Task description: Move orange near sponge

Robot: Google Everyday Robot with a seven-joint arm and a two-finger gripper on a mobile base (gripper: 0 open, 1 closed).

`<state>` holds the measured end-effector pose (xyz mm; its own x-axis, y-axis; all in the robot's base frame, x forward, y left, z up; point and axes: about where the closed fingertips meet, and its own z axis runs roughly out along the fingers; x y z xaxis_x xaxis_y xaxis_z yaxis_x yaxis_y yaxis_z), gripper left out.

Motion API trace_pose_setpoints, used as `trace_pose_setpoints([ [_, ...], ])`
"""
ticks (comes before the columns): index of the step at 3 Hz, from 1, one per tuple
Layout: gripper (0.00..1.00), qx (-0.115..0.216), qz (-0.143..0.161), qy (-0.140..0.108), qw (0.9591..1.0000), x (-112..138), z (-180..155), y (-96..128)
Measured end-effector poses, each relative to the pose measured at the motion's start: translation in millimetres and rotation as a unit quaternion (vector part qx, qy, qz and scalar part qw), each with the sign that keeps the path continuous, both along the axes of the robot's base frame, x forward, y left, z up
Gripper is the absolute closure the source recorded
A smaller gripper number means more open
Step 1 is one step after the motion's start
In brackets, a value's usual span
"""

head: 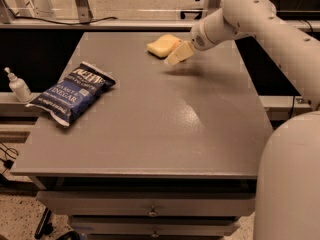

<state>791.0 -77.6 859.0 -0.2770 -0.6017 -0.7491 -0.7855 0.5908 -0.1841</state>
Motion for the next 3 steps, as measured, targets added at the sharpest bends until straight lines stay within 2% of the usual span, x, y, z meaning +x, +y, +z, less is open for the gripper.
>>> trace_pose_setpoints([
  [1, 0.00, 0.019, 0.015, -0.003, 0.9997, -21.0, 15.5, -20.6],
  [2, 0.00, 0.016, 0.028, -0.010, 0.9994, -44.3, 32.3, -54.9],
  [3, 0.00, -0.022, 0.068, -0.015, 0.9973, -72.7, 44.7, -88.4],
])
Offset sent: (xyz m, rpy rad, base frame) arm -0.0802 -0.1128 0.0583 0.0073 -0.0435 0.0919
